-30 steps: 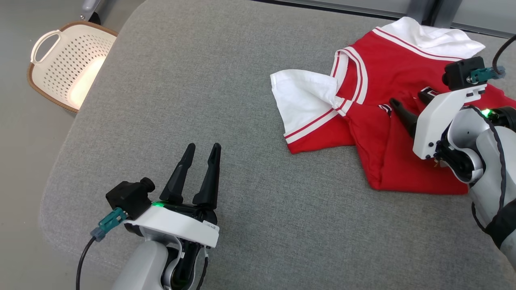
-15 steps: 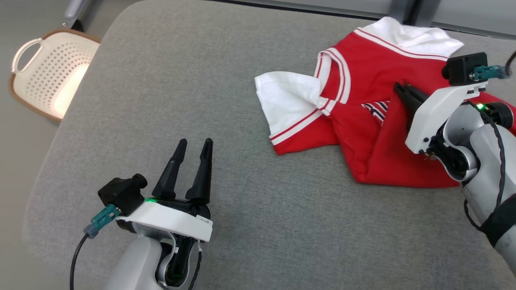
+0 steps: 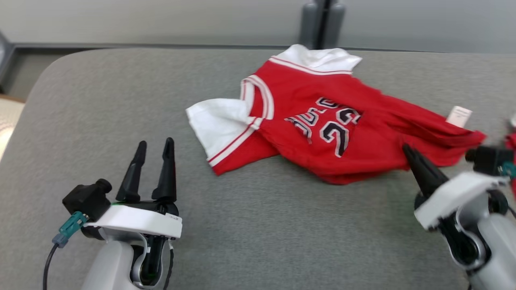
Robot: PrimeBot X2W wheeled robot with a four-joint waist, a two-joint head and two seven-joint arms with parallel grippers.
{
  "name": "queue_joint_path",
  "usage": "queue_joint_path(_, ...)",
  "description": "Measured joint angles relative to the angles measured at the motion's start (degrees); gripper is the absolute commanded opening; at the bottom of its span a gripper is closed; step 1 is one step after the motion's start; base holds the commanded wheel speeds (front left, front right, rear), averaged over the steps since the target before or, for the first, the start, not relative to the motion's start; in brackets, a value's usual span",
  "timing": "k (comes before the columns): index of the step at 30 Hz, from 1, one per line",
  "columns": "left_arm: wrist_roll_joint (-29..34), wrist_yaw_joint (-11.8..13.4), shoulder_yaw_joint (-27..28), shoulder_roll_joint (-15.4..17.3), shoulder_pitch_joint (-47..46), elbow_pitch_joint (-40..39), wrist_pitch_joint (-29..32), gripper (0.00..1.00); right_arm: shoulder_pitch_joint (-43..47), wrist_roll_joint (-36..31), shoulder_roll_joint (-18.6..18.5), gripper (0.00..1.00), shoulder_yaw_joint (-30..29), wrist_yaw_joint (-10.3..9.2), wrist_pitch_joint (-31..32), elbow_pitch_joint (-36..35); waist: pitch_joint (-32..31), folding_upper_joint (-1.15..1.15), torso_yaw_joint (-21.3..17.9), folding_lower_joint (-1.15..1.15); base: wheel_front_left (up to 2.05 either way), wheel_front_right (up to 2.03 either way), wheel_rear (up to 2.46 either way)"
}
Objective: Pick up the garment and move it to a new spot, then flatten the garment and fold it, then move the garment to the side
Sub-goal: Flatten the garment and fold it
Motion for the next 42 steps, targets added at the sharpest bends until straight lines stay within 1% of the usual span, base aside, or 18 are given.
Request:
queue_joint_path(4,3.0,0.0,2.7,0.0,-0.2,0.9,0.0,1.00,10.1,-0.4,0.8,0.00,-5.7,-0.01,-0.9,-5.0,-1.4,0.00,-4.2,0.00,0.00,0.00,0.00)
queue_joint_path(6,4.8,0.0,3.8,0.5,-0.8,3.1,0.0,1.00,14.1,-1.0,2.5,0.00,-8.2,-0.01,-0.8,-6.9,-1.9,0.00,-6.2,0.00,0.00,0.00,0.00)
queue_joint_path(8,5.9,0.0,4.5,1.3,-1.7,6.5,0.0,1.00,16.8,-2.6,4.0,0.00,-10.4,0.00,-0.4,-8.2,-2.1,0.00,-8.1,0.00,0.00,0.00,0.00)
queue_joint_path(11,8.1,0.0,3.1,3.2,-4.3,11.7,0.0,1.00,18.4,-5.4,5.8,0.00,-12.7,-0.01,0.3,-9.5,-2.0,0.00,-10.5,0.00,0.00,0.00,0.00)
queue_joint_path(13,8.2,0.0,0.5,4.3,-6.8,14.4,0.5,1.00,18.5,-6.7,7.7,0.00,-13.6,0.00,1.2,-10.3,-1.6,0.00,-11.8,0.00,0.00,0.00,0.00)
queue_joint_path(16,7.4,0.0,-4.2,6.0,-10.1,17.0,1.8,1.00,18.5,-8.4,9.5,0.00,-14.6,0.00,1.9,-11.2,-0.4,0.00,-12.8,0.00,0.00,0.00,0.00)
queue_joint_path(17,5.7,0.0,-7.7,7.4,-11.8,18.3,3.3,1.00,18.4,-9.5,10.6,0.00,-15.1,0.00,2.2,-11.6,0.4,0.00,-13.3,0.00,0.00,0.00,0.00)
queue_joint_path(19,4.4,0.0,-10.5,8.7,-13.6,19.4,4.3,1.00,18.2,-10.2,11.3,0.00,-15.5,0.00,2.4,-11.9,1.2,0.00,-13.7,0.00,0.00,0.00,0.00)
queue_joint_path(22,2.9,0.0,-13.8,10.7,-17.3,21.2,5.1,1.00,18.1,-11.1,12.3,0.00,-15.9,-0.01,2.8,-12.2,2.4,0.00,-13.9,0.00,0.00,0.00,0.00)
queue_joint_path(26,2.8,0.0,-19.8,13.5,-22.0,23.9,6.3,1.00,17.3,-12.1,13.4,0.00,-15.6,-0.01,3.1,-12.3,3.8,0.00,-14.3,0.00,0.00,0.00,0.00)
queue_joint_path(31,-2.0,0.0,-27.9,15.4,-25.3,24.6,8.1,1.00,17.0,-12.9,13.9,0.00,-15.9,0.00,3.1,-12.1,5.2,0.00,-15.0,0.00,0.00,0.00,0.00)
queue_joint_path(32,-2.0,0.0,-27.9,15.4,-25.3,24.6,8.1,1.00,17.0,-12.9,13.9,0.00,-15.9,0.00,3.1,-12.1,5.2,0.00,-15.0,0.00,0.00,0.00,0.00)
queue_joint_path(34,-3.1,0.0,-30.4,17.1,-27.5,26.4,7.4,1.00,17.0,-13.4,13.9,0.00,-15.9,0.00,3.1,-12.0,5.7,0.00,-15.2,0.00,0.00,0.00,0.00)
queue_joint_path(38,-3.5,0.0,-32.4,17.4,-29.8,29.3,7.0,1.00,16.9,-13.5,14.1,0.00,-15.8,-0.01,3.1,-12.1,6.3,0.00,-15.5,0.00,0.00,0.00,0.00)
queue_joint_path(42,-4.8,0.0,-35.6,16.4,-31.9,31.4,7.0,1.00,16.1,-13.8,14.3,0.00,-15.8,0.00,3.1,-12.4,7.3,0.00,-15.8,0.00,0.00,0.00,0.00)
